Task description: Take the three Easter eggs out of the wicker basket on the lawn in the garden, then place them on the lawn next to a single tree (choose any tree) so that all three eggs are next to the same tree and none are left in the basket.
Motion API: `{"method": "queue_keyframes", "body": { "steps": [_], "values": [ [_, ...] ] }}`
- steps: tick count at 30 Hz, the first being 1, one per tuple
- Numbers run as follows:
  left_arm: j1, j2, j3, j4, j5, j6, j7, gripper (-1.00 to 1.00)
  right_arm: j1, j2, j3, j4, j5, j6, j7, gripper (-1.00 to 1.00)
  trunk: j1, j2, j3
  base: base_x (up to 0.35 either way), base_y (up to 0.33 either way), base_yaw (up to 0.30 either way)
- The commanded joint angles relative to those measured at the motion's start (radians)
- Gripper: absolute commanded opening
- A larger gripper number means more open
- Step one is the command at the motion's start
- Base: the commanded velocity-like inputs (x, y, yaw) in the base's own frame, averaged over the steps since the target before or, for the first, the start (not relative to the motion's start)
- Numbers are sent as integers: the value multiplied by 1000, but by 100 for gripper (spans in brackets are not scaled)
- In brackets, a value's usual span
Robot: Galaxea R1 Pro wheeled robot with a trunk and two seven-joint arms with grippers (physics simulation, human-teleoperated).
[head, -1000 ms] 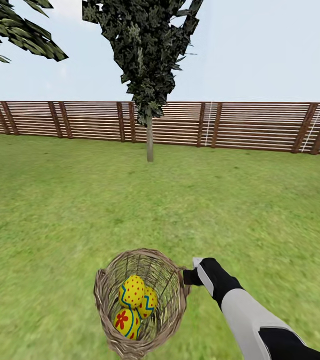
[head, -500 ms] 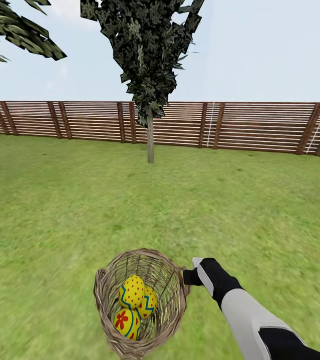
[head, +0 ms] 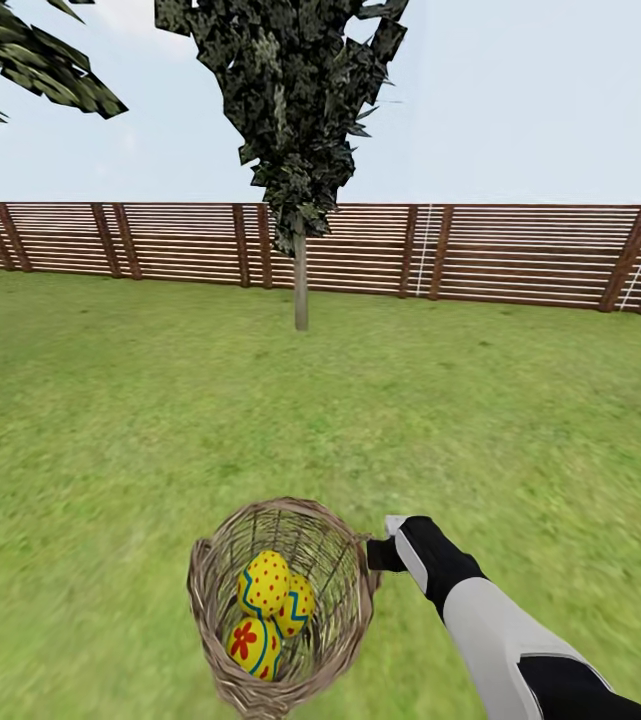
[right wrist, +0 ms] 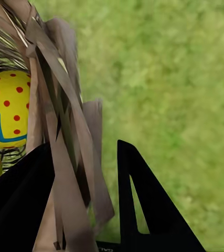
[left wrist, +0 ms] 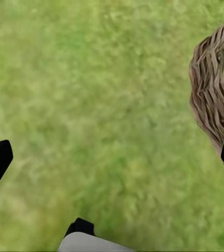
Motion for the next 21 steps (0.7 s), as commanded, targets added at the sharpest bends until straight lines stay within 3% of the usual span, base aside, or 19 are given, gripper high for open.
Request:
{"method": "queue_keyframes", "body": {
  "steps": [1,21],
  "values": [
    [0,0,2,-2,10,8,-4,100,-1,1,-9,-2,-12,4,-1,-100,1,-1,-1,339,0,0],
    [0,-2,1,0,10,-4,-4,100,-1,-1,-10,-4,-12,4,1,-100,1,-1,-1,339,0,43]
  ]
}}
